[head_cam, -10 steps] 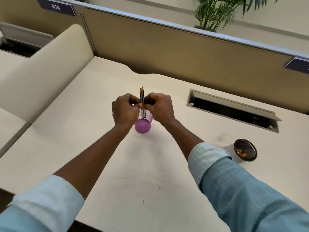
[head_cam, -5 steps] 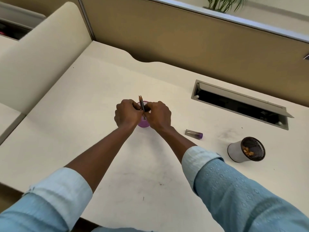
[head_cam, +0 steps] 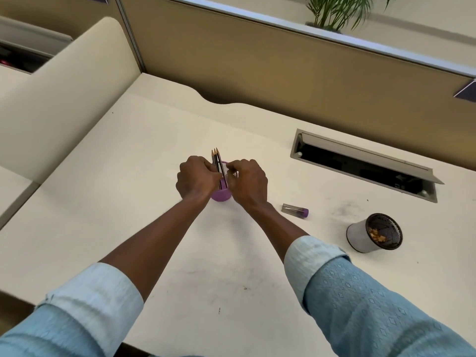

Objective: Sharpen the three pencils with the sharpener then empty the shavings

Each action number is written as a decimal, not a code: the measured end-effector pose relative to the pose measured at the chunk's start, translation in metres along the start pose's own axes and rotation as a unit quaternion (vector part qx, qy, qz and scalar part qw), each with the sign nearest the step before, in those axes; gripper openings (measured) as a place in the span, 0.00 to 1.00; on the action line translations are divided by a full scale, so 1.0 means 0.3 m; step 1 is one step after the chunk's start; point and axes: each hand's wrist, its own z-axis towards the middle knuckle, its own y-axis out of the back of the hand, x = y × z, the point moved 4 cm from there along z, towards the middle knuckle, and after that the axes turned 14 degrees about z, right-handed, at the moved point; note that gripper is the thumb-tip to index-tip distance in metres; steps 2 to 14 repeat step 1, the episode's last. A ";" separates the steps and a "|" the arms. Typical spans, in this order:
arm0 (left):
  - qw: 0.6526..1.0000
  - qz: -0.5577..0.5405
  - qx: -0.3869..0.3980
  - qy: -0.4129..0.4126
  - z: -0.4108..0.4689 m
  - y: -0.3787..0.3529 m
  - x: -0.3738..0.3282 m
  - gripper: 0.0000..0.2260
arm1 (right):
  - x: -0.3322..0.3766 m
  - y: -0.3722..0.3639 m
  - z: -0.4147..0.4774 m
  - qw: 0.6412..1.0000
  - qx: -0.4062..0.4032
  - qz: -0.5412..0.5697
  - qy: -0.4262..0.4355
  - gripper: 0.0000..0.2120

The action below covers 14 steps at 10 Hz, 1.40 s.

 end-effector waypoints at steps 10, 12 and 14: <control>1.000 -0.005 -0.014 -0.010 -0.020 0.005 0.004 0.05 | -0.010 0.054 -0.025 0.998 -0.056 0.034 0.019 0.11; 1.000 -0.005 -0.014 -0.010 -0.020 0.005 0.004 0.05 | -0.010 0.054 -0.025 0.998 -0.056 0.034 0.019 0.11; 1.000 -0.005 -0.014 -0.010 -0.020 0.005 0.004 0.05 | -0.010 0.054 -0.025 0.998 -0.056 0.034 0.019 0.11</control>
